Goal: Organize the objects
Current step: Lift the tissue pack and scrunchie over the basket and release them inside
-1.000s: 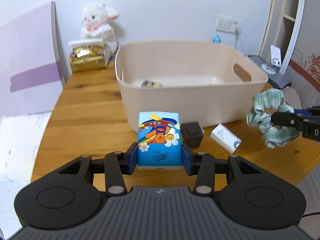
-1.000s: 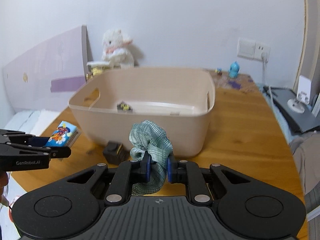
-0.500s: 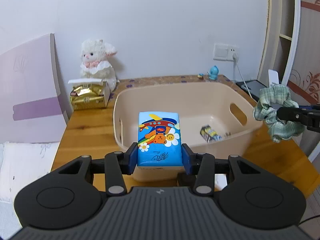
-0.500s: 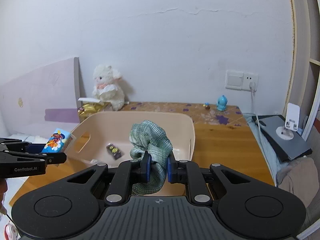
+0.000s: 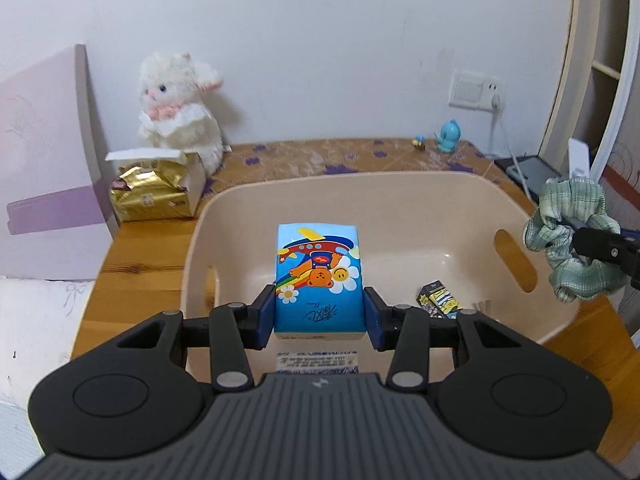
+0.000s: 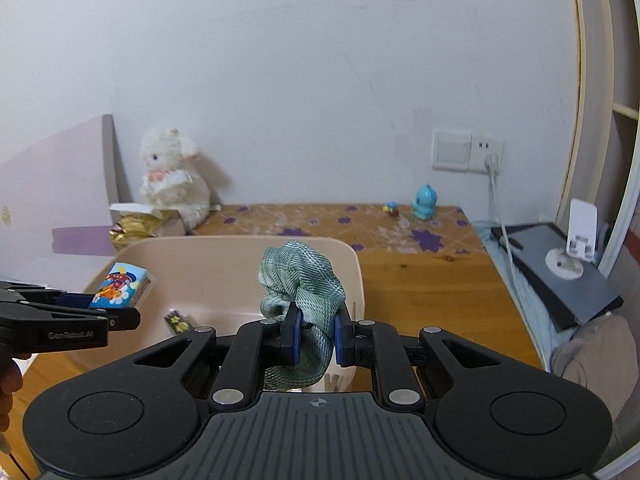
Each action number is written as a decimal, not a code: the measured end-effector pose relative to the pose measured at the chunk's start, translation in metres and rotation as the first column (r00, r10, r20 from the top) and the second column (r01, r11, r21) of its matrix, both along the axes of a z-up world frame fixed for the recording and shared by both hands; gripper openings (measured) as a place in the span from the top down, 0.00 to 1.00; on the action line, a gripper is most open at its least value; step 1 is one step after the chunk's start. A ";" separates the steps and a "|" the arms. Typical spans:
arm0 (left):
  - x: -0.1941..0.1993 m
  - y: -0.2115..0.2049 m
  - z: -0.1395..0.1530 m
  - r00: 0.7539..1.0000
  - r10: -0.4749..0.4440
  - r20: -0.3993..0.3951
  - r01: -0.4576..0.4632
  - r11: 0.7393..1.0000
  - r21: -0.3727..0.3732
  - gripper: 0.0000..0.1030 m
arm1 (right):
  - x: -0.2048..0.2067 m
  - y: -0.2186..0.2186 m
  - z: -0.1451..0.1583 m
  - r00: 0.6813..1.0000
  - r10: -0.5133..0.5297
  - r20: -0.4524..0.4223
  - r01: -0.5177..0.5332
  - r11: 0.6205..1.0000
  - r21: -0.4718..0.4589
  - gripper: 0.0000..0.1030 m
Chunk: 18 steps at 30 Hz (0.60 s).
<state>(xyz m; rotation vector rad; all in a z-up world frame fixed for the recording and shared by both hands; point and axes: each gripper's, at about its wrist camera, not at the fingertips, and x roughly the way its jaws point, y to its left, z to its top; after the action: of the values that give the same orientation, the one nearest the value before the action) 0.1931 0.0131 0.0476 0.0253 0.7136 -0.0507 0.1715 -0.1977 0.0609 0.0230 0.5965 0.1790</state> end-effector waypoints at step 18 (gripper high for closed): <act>0.023 0.003 -0.027 0.997 0.024 -0.077 -0.024 1.000 0.001 0.30 | 0.022 0.018 -0.034 0.998 0.023 -0.065 -0.027 0.998 -0.053 0.38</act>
<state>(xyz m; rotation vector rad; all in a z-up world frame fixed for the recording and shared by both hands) 0.2161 0.0159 0.0210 0.0147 0.7913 -0.0288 0.1940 -0.1796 0.0269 -0.0314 0.6661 0.1867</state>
